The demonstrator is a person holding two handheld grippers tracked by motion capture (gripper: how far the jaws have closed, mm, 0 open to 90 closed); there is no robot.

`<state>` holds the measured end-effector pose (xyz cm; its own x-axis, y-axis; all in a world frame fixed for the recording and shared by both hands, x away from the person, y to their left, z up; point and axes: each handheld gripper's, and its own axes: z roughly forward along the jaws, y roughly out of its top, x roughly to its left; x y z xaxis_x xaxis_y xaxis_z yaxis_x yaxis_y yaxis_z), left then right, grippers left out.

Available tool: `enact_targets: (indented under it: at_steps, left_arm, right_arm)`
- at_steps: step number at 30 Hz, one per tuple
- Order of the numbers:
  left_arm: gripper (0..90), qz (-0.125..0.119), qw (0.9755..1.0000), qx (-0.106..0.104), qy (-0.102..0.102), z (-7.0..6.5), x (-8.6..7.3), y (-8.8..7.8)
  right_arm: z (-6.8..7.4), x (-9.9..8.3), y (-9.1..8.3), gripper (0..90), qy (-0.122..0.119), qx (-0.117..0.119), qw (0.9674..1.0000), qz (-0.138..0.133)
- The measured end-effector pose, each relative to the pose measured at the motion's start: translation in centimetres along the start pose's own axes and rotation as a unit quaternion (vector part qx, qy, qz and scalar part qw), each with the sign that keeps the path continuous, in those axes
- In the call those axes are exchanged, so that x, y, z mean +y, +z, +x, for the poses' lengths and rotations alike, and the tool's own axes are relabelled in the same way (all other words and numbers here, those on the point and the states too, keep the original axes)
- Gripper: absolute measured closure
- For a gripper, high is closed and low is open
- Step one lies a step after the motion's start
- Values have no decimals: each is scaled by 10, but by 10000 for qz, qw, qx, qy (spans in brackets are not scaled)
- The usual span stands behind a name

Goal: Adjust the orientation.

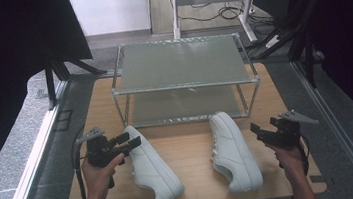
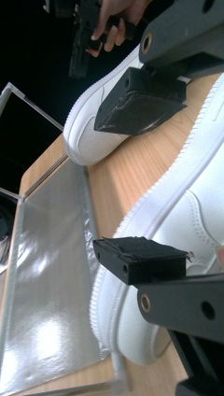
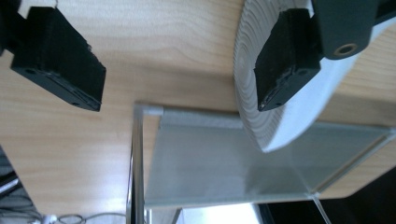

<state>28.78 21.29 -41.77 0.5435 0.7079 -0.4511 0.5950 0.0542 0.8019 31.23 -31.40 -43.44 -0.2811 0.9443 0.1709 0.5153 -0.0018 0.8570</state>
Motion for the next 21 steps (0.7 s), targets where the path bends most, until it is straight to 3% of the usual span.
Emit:
enact_targets:
  at_steps: [3, 6, 10, 14, 15, 16, 21]
  left_arm:
    - [371, 7, 10000, 22, -51, 3, -3, -1]
    - [363, -17, 10000, 34, -42, 3, -4, -2]
    - [358, -61, 10000, 22, 4, 1, -4, -4]
    - [385, -161, 9997, 171, -11, 0, -8, -8]
    - [439, -161, 9997, 171, -11, 0, -8, -8]
    - [527, -383, 9988, 303, 39, -2, -9, -11]
    - [745, -568, 9977, 326, 146, -8, -8, -11]
  right_arm:
    - [4, 7, -5, 221, 17, 263, 9996, -75]
    - [12, 12, -9, 241, -256, 432, 9987, -132]
    - [19, 11, -12, 269, -524, 536, 9970, -177]
    - [17, 11, -10, 282, -500, 565, 9969, -200]
    - [16, 11, -8, 284, -477, 563, 9971, -191]
    - [14, 10, -7, 287, -470, 562, 9972, -169]
    - [13, 6, -8, 289, -658, 564, 9962, -110]
